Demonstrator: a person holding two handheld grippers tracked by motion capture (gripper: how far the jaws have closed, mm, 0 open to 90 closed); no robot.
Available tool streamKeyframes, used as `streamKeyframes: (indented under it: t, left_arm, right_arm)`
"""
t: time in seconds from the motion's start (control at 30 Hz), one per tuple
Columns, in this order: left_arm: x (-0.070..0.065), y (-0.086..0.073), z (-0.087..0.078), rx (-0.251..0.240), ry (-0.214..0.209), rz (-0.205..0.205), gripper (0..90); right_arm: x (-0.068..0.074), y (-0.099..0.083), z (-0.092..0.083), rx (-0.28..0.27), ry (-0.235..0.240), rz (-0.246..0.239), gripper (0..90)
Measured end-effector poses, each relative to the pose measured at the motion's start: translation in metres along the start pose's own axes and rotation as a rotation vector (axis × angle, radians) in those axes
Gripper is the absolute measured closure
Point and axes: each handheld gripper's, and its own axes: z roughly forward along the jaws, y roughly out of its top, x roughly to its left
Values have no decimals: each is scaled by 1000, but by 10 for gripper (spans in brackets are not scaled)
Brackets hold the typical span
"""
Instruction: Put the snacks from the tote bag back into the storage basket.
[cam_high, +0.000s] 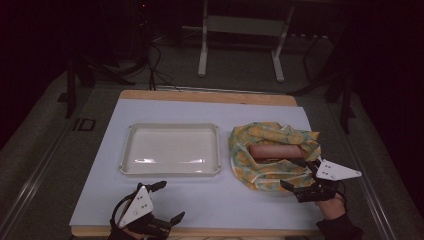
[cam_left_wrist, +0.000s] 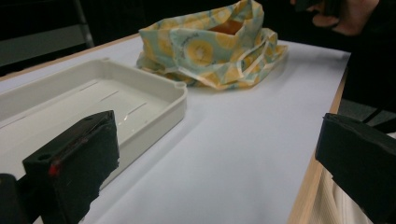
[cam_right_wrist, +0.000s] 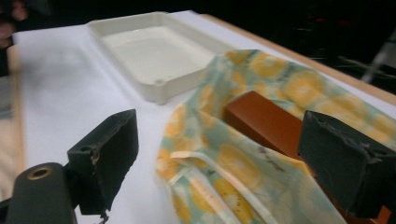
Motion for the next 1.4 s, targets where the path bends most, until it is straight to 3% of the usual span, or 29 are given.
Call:
streamKeyframes:
  t: [0.13,0.23,0.3,0.43,0.63,1.17,1.23,1.3,1.4]
  left_arm:
    - [-3,-4,-8,12,11,13,0]
    - [-2,-5,-11,9,10,13,0]
    - [0,-5,-12,1,8,19,0]
    - [1,-7,-11,8,11,22,0]
    - [4,-8,-9,17,-7,24,0]
    - [4,-8,-6,29,-37,29,0]
    - [4,-8,-6,27,-38,29,0]
    - [4,-8,-6,25,-40,29,0]
    - [4,-8,-6,25,-44,28,0]
  right_arm:
    - [-2,5,2,64,112,-39,125]
    - [-1,6,2,98,122,-69,125]
    - [-2,8,2,104,157,-70,125]
    - [-3,11,0,108,156,-74,126]
    - [-16,18,-1,158,183,-101,133]
    - [-57,46,16,316,241,-49,128]
    - [-60,51,20,337,210,-55,138]
    - [-62,55,22,344,233,-65,133]
    - [-65,59,28,360,227,-93,153]
